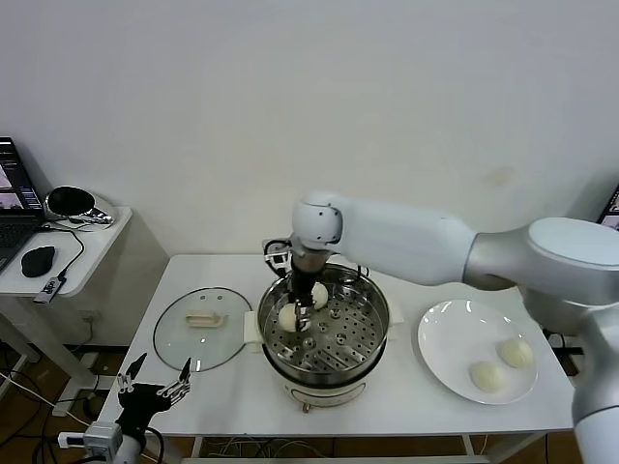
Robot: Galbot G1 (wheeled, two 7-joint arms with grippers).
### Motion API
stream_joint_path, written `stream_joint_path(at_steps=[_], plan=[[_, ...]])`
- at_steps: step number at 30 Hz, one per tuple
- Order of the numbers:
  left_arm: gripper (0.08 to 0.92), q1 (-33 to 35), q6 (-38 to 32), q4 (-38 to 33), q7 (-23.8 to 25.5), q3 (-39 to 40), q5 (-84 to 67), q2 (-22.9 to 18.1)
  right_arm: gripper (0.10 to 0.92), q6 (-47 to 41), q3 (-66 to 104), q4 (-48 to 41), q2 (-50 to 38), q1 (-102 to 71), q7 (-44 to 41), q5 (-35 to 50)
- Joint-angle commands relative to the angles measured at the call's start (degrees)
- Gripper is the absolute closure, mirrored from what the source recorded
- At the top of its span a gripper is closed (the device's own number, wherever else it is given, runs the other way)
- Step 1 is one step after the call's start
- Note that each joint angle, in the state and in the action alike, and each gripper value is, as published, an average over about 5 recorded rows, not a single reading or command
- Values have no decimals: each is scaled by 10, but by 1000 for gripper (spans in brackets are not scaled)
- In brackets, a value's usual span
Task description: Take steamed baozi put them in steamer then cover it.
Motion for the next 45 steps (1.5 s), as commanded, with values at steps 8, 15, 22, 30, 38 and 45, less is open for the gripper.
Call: stream_joint_path(at_steps=[8,15,22,30,38,45], plan=[[177,0,2,-1,1,2,-2,-3,402,-2,1,-33,43,-21,11,-15],[177,-1,2,2,1,5,0,-4,236,-3,6,-11,18,-12,13,-16],[177,1,3,2,2,8,1,-5,203,1,34,54,-56,11,4,-33],[177,5,6,2,5,8,0,-1,203,57,88,167,-244,56,-39,-84],[177,12,8,4,9,10,-1,6,203,116,133,242,-431,29,-75,-137],[177,17,10,3,11,16,0,2,203,176,178,254,-533,-54,-88,-219]])
